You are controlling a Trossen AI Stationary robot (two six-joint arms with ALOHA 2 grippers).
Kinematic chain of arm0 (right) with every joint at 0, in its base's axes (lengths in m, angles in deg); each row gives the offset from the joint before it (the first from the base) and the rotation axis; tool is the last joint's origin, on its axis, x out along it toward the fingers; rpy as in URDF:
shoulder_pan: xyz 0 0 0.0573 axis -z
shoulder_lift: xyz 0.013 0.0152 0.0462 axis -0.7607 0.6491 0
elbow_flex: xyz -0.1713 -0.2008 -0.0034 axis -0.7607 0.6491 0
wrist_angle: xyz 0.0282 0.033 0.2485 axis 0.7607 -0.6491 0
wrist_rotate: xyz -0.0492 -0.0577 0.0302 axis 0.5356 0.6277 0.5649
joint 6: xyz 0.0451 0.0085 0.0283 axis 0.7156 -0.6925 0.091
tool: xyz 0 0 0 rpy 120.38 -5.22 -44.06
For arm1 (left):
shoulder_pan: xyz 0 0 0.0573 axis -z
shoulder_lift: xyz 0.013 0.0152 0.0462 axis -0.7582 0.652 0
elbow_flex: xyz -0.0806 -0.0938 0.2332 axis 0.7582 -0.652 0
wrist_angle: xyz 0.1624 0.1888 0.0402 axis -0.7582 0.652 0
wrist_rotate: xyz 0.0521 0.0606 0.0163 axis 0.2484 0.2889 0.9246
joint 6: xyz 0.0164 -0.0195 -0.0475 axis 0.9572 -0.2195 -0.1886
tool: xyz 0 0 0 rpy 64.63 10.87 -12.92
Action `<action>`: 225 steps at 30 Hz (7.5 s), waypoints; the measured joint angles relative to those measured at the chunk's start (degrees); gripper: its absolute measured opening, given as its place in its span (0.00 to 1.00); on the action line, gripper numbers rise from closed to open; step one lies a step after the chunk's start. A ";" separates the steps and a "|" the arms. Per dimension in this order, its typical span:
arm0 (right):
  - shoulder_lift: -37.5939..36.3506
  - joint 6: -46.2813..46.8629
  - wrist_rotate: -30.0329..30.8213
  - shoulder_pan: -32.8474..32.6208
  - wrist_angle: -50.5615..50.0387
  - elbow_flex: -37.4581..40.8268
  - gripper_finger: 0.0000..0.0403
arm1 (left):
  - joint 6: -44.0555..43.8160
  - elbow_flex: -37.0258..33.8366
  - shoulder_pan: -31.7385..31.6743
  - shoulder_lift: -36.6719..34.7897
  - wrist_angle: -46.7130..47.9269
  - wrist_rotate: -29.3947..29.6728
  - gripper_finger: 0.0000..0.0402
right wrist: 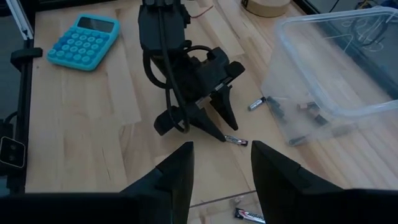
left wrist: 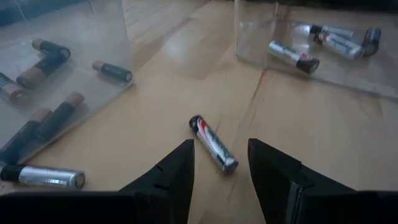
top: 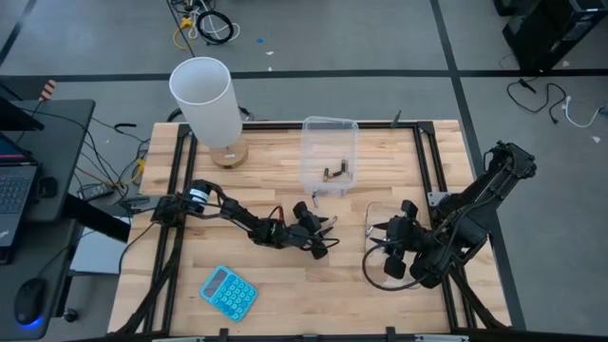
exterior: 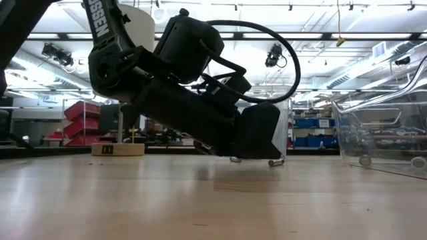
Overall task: Sort batteries
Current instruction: Put the silver battery into the bottom transparent bin
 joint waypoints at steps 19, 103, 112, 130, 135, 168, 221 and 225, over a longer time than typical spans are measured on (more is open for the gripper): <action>0.00 0.00 -0.03 -0.07 0.04 0.00 0.36 | -3.51 0.36 -0.28 2.05 -0.92 -0.18 0.38; 10.60 -20.02 -3.49 -0.39 14.99 0.04 0.36 | 31.60 1.77 9.26 4.35 -45.79 -13.09 0.06; 11.26 -24.00 -3.55 0.85 19.72 0.04 0.36 | 31.73 3.32 9.10 4.31 -46.01 -17.34 0.06; 11.21 -24.26 -4.51 1.16 19.71 0.04 0.36 | 35.93 7.06 9.09 4.26 -44.83 -18.05 0.06; 11.20 -24.37 -4.52 1.16 19.71 0.04 0.36 | 35.93 7.06 9.09 4.26 -44.61 -17.97 0.06; 11.15 -26.38 -5.15 1.16 19.62 0.02 0.06 | 33.20 7.06 9.11 4.26 -42.42 -15.18 0.18; 4.63 1.56 -47.35 7.63 1.21 17.58 0.07 | 38.97 7.01 12.93 4.26 -34.88 15.06 0.32; 4.63 2.03 -48.29 7.61 2.45 19.51 0.09 | 43.98 7.02 13.77 4.26 -36.28 22.41 0.32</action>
